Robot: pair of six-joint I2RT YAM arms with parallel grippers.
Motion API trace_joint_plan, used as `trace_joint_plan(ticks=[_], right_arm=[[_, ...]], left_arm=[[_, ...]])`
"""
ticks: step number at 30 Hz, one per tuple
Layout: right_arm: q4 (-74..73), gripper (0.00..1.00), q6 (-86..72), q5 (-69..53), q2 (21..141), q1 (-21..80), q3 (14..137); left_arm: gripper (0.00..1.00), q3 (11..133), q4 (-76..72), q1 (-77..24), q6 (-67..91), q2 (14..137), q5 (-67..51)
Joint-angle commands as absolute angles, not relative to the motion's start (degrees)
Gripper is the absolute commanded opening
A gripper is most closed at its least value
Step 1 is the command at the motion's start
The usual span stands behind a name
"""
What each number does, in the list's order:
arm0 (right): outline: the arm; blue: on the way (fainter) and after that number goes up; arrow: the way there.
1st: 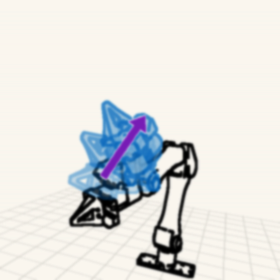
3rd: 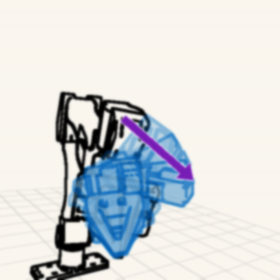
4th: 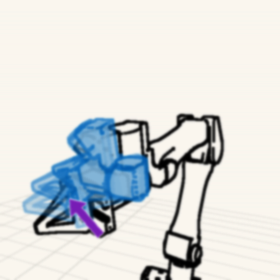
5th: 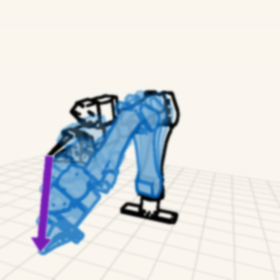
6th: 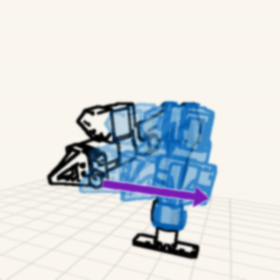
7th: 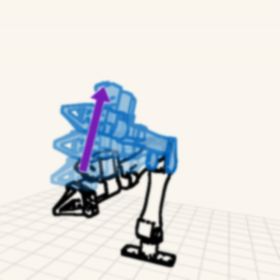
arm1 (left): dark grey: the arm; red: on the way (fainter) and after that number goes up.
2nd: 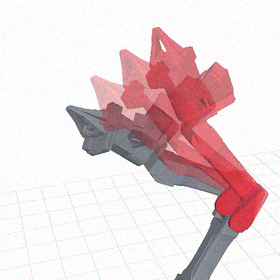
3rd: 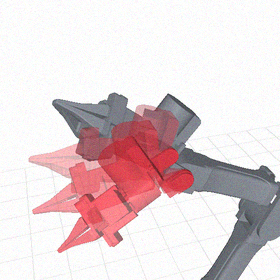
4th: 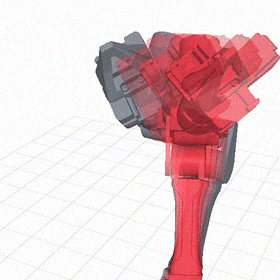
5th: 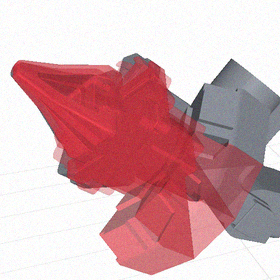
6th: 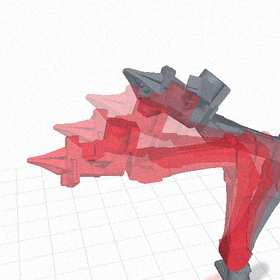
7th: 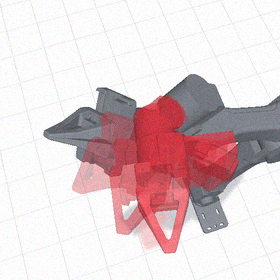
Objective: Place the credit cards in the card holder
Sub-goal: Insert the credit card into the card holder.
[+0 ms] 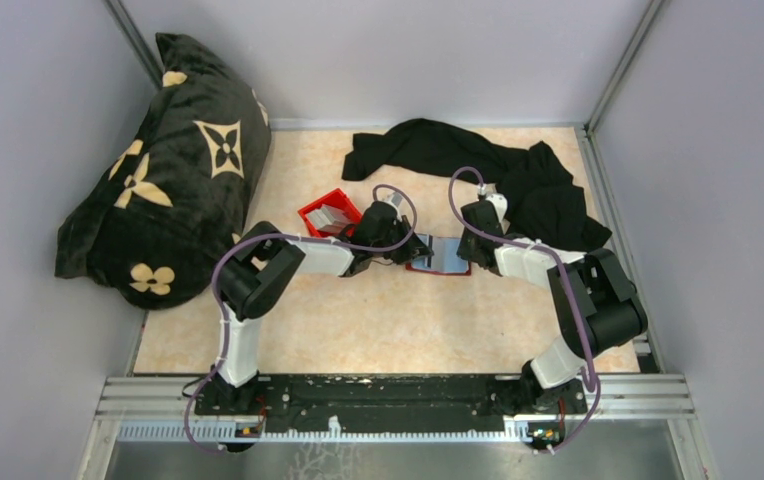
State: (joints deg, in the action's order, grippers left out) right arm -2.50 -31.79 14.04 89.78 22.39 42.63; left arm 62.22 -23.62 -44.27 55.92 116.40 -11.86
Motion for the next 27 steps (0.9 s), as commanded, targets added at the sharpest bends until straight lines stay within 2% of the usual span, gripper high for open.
trace_joint_plan(ticks=[1, 27], right_arm=[[-3.1, 0.13, -32.1, 13.1, 91.7, 22.7, 41.1], [-3.1, 0.13, -31.8, 12.7, 92.7, 22.7, 41.4]], left_arm=[[0.0, 64.1, -23.1, -44.8, 56.3, 118.4, -10.8], [0.0, 63.5, -25.1, -46.6, 56.9, 121.2, -10.2]])
